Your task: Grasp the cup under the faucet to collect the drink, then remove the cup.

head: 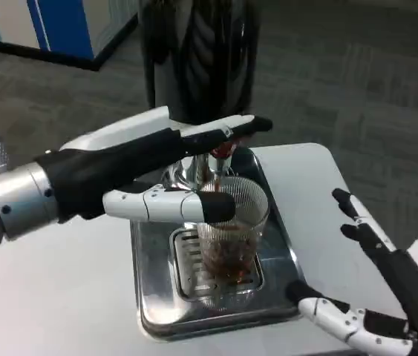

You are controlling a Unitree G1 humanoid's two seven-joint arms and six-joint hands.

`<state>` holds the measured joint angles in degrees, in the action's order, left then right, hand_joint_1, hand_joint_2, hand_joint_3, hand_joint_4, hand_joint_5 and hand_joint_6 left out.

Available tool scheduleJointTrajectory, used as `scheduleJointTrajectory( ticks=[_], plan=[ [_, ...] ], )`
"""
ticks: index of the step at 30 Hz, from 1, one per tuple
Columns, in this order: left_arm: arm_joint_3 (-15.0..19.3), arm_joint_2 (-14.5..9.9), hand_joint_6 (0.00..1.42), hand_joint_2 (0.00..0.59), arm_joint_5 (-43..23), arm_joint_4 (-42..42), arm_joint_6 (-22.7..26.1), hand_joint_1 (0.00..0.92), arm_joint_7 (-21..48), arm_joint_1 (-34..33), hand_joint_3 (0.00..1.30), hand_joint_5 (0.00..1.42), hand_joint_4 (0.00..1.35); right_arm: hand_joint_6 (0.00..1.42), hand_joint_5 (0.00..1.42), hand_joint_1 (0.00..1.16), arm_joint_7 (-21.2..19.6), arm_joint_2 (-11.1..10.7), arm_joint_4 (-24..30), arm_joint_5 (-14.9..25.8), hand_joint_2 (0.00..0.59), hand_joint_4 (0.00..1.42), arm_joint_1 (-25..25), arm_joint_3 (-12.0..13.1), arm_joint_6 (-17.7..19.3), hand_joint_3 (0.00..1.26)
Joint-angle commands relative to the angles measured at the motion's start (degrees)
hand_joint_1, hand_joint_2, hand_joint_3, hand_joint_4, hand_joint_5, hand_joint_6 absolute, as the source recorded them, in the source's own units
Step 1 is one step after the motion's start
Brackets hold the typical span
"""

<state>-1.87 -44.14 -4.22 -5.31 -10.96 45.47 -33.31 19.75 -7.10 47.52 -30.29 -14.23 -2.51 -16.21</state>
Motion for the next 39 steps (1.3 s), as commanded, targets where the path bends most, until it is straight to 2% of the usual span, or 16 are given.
scheduleJointTrajectory(
  ticks=[1, 9, 19, 28, 39],
  plan=[
    [-0.8, -1.6, 0.0, 0.036, 1.5, -0.3, 1.9, 0.0, 2.1, 2.8, 0.05, 0.0, 0.0, 0.02, 0.07, 0.57, -3.7, 0.8, -2.7, -1.4, 0.242, 0.0, 1.5, -3.2, 0.3, 0.0],
    [0.1, -2.3, 0.0, 0.034, 1.2, -1.6, 2.4, 0.0, 2.3, 3.4, 0.05, 0.0, 0.0, 0.02, 0.07, 0.57, -7.9, 1.8, -7.1, -2.1, 0.237, 0.0, 4.1, -6.5, 0.1, 0.0],
    [0.9, -3.1, 0.0, 0.032, 0.7, -2.6, 2.8, 0.0, 2.5, 3.8, 0.05, 0.0, 0.0, 0.0, 0.07, 0.58, -13.5, 4.0, -12.8, -3.3, 0.233, 0.0, 7.5, -10.8, 0.5, 0.0],
    [1.4, -3.9, 0.0, 0.041, 0.0, -3.3, 2.9, 0.0, 2.7, 3.9, 0.05, 0.0, 0.0, 0.0, 0.07, 0.59, -17.8, 6.2, -17.6, -2.6, 0.235, 0.0, 10.0, -12.2, 1.1, 0.0],
    [2.8, -4.5, 0.0, 0.044, -0.7, -3.9, 3.0, 0.0, 2.8, 4.8, 0.05, 0.0, 0.0, 0.0, 0.07, 0.6, -21.0, 8.5, -22.1, -1.8, 0.238, 0.0, 13.4, -13.6, 0.9, 0.0]
  ],
)
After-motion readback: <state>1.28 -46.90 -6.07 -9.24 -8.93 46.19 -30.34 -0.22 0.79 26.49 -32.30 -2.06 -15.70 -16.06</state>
